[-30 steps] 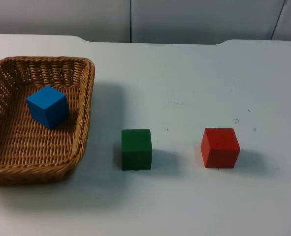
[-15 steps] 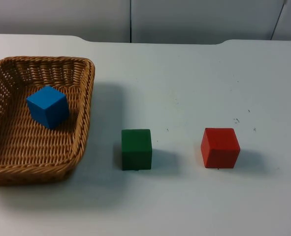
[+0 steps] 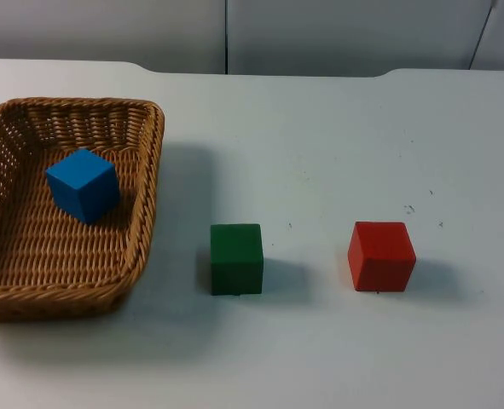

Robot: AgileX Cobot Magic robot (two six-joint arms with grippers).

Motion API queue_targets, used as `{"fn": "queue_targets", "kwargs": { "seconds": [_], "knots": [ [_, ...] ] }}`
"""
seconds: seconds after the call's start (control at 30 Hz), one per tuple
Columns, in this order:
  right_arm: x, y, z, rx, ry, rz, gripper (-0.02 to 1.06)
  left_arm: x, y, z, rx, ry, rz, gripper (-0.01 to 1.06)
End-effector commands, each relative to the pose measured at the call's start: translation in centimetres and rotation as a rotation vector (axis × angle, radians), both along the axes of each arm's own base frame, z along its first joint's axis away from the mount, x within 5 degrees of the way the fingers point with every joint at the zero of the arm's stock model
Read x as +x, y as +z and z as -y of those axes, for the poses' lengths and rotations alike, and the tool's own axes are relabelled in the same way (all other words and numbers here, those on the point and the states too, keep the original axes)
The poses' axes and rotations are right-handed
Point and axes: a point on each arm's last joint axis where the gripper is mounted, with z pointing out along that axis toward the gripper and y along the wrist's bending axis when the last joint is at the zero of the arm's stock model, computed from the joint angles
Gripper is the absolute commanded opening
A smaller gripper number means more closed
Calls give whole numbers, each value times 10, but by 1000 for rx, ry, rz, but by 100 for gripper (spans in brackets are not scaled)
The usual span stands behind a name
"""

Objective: Pick up the basket with the left hand and place the blue cube into the basket with the right hand.

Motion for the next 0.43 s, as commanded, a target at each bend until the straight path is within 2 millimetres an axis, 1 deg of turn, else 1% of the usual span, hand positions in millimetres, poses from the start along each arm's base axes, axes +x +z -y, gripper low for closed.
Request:
{"fn": "queue_targets", "kwargs": {
  "seconds": [0.0, 0.03, 0.13, 0.17, 0.27, 0.4],
  "knots": [
    [-1, 0, 0, -4, -87, 6, 105, 0, 0, 1, -8, -2, 11, 105],
    [-1, 0, 0, -4, -87, 6, 105, 0, 0, 1, -8, -2, 11, 105],
    [-2, 0, -1, -5, -176, 5, 105, 0, 0, 1, -8, -2, 11, 105],
    [-2, 0, -1, -5, -176, 5, 105, 0, 0, 1, -8, -2, 11, 105],
    [-2, 0, -1, -5, -248, 5, 105, 0, 0, 1, -8, -2, 11, 105],
    [-3, 0, -2, -5, -287, 5, 105, 0, 0, 1, -8, -2, 11, 105]
  ]
}}
